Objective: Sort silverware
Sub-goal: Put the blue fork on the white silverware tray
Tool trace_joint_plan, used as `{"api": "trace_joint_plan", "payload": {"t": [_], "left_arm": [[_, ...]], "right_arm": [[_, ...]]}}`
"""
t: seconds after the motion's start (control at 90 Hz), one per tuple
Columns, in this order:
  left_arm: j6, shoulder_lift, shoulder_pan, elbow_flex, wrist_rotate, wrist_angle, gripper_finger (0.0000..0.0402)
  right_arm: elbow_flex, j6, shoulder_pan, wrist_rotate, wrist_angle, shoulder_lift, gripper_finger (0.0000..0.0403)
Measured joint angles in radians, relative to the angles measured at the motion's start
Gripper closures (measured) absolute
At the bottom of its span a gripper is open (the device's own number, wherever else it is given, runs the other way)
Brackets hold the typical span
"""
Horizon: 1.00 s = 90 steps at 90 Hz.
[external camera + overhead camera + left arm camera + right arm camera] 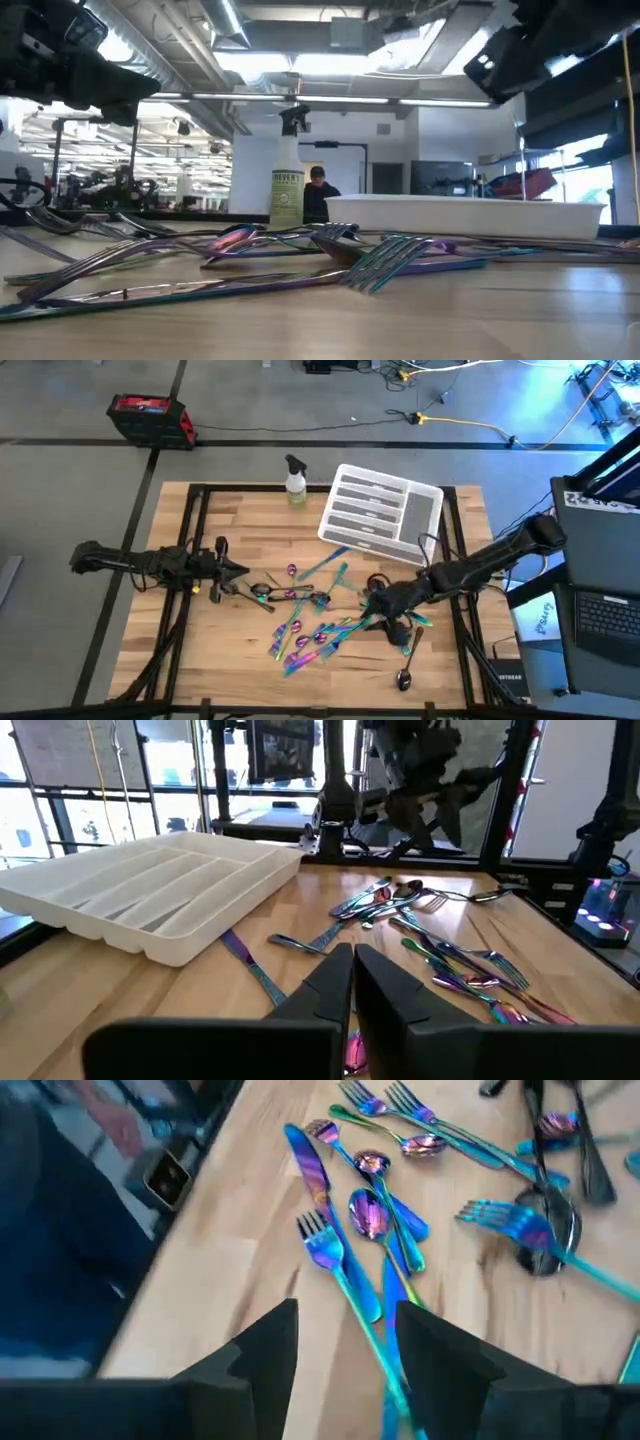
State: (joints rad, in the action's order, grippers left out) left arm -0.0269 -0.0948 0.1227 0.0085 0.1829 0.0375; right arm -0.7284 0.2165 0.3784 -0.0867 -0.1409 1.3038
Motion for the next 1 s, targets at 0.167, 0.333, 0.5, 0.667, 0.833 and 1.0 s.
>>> {"api": "trace_joint_plan", "payload": {"t": [0.167, 0.333, 0.5, 0.667, 0.833, 1.0], "left_arm": [[0.0, 0.0, 0.0, 0.0, 0.0, 0.0, 0.0402], [0.0, 0.0, 0.0, 0.0, 0.0, 0.0, 0.0402], [0.0, 0.0, 0.0, 0.0, 0.0, 0.0, 0.0402], [0.0, 0.0, 0.0, 0.0, 0.0, 0.0, 0.0402], [0.0, 0.0, 0.0, 0.0, 0.0, 0.0, 0.0402], [0.0, 0.0, 0.0, 0.0, 0.0, 0.0, 0.0402]], "right_arm": [[-0.041, -0.165, -0.033, -0.02, 0.043, 0.13, 0.0251], [-0.095, -0.309, -0.032, -0.029, 0.031, 0.249, 0.0251], [-0.117, -0.357, -0.031, -0.049, 0.025, 0.327, 0.0251], [-0.119, -0.394, -0.025, -0.029, 0.04, 0.366, 0.0251], [-0.118, -0.434, -0.016, -0.018, 0.048, 0.398, 0.0259], [-0.118, -0.457, -0.001, -0.009, 0.05, 0.425, 0.0286]]}}
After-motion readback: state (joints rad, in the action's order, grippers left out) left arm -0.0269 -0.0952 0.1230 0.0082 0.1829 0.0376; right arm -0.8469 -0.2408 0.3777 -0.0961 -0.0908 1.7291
